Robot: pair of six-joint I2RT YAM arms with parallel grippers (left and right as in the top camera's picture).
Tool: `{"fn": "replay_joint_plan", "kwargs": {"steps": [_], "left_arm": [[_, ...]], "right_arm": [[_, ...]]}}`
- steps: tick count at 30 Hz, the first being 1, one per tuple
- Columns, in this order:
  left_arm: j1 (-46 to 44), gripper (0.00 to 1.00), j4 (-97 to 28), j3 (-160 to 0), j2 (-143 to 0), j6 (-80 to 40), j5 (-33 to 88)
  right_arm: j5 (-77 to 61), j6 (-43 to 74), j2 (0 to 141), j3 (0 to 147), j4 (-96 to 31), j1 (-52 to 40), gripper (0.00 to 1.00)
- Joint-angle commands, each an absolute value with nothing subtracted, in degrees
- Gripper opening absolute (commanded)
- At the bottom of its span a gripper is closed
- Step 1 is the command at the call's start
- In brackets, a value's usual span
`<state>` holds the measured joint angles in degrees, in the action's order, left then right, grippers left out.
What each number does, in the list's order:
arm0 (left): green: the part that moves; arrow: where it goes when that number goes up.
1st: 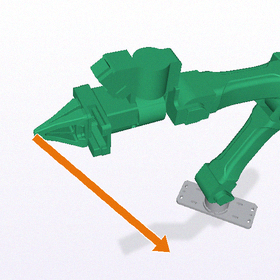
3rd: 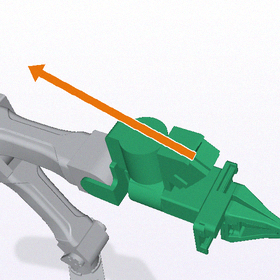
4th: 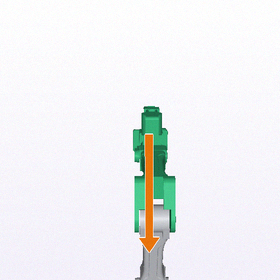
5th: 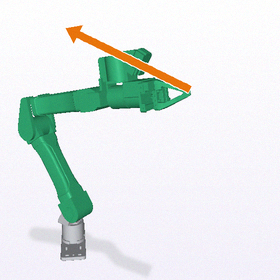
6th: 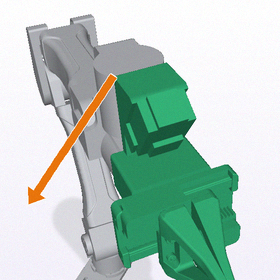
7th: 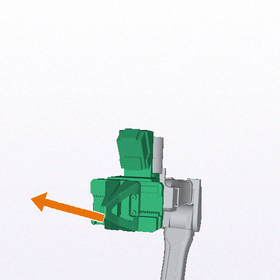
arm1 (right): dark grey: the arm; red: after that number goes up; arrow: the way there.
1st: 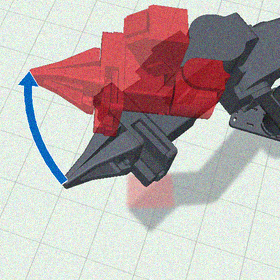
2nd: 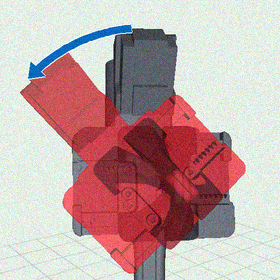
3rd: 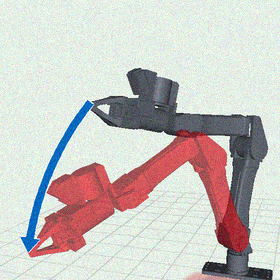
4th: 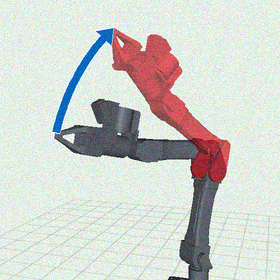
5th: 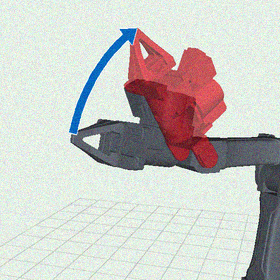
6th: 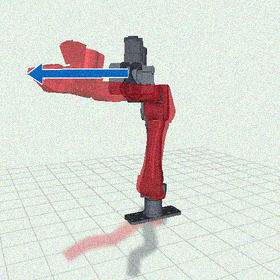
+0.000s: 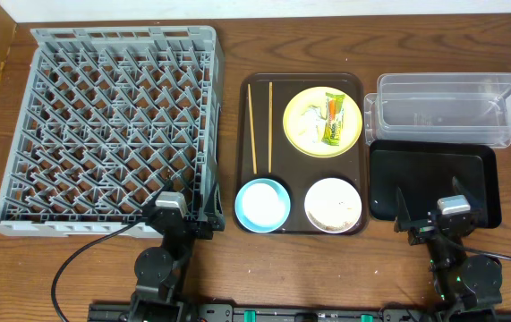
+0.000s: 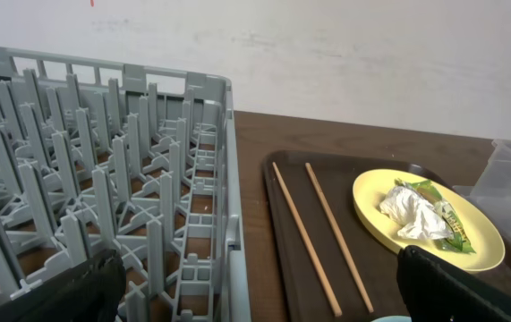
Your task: Sort waste into correct bins and load items into the dishwasher
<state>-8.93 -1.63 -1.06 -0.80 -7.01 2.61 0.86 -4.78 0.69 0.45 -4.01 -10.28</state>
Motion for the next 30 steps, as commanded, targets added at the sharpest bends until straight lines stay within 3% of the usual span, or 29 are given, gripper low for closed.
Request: {"fn": "replay_joint_plan", "kwargs": {"steps": [1, 30], "left_arm": [[-9.19, 0.97, -3.79, -0.23, -0.67, -6.02, 1.87], [-9.19, 0.97, -3.79, -0.23, -0.67, -6.09, 2.11]], "right_arm": [[1.02, -4.12, 0.43, 0.30, -4.10, -9.72, 0.99], [0.99, -4.10, 0.43, 0.30, -3.62, -9.72, 0.99]]}}
